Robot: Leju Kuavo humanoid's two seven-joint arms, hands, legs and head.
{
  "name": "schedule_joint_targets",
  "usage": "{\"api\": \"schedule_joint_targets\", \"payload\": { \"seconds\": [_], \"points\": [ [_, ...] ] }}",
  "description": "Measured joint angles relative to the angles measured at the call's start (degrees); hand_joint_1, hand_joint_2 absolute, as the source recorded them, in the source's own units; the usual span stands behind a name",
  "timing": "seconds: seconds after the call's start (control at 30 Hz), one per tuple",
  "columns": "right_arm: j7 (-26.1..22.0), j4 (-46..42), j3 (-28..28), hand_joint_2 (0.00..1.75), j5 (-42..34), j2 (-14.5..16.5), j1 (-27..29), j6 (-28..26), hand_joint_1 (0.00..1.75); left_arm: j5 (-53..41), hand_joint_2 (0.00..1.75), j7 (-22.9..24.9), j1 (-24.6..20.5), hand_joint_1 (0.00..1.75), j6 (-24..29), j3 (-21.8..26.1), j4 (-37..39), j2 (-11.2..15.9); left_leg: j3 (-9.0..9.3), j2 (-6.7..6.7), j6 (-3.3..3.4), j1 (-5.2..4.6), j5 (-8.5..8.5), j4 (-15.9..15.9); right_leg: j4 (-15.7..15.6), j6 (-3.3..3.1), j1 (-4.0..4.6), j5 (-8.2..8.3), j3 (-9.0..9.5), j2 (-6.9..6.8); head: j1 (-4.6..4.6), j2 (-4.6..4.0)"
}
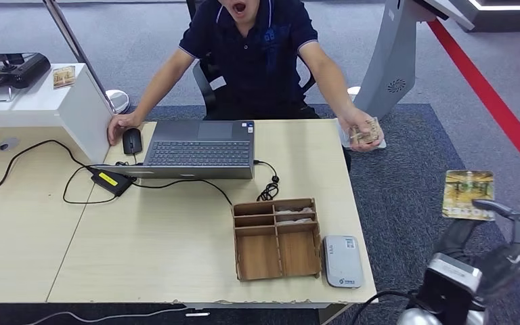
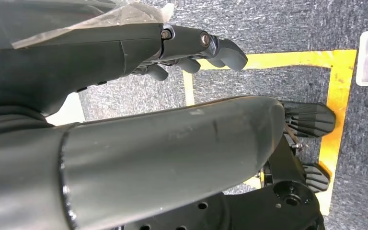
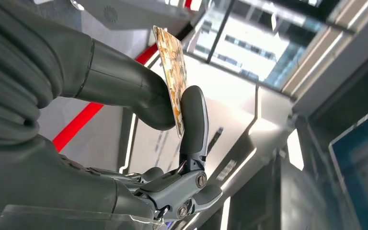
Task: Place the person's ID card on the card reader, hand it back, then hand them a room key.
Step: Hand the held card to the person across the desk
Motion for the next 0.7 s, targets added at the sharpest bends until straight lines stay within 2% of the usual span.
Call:
{"api": "schedule_joint_targets", "payload": {
  "seconds": [0.17,0.33,0.7],
  "points": [
    [-2.1,-3.5,-5.7,1.75,-4.0,1.9,0.9,0.1,1.75,-0.1,0.0,0.0,-0.1,0.0,0.0,0.0,0.0,0.0,0.01,0.01,0.0,0.0,0.0,0.0,0.0,0.0,0.0,0.0,0.03,0.0,0.0,0.0],
    [-3.2,-3.9,-8.4,1.75,-4.4,2.7,1.1,0.1,1.75,-0.1,0.0,0.0,-0.1,0.0,0.1,0.0,0.0,-0.1,0.0,0.0,0.0,0.0,0.0,0.0,0.0,0.0,0.0,0.0,0.06,0.0,0.01,0.0],
    [-5.3,-0.2,-6.6,1.75,-1.6,2.7,0.4,0.5,1.75,0.0,0.0,-0.2,-0.4,0.0,0.2,0.1,0.0,-0.6,-0.04,-0.03,0.0,0.0,0.0,0.0,0.0,0.0,0.01,0.0,0.08,-0.01,0.01,0.0]
  ]
}}
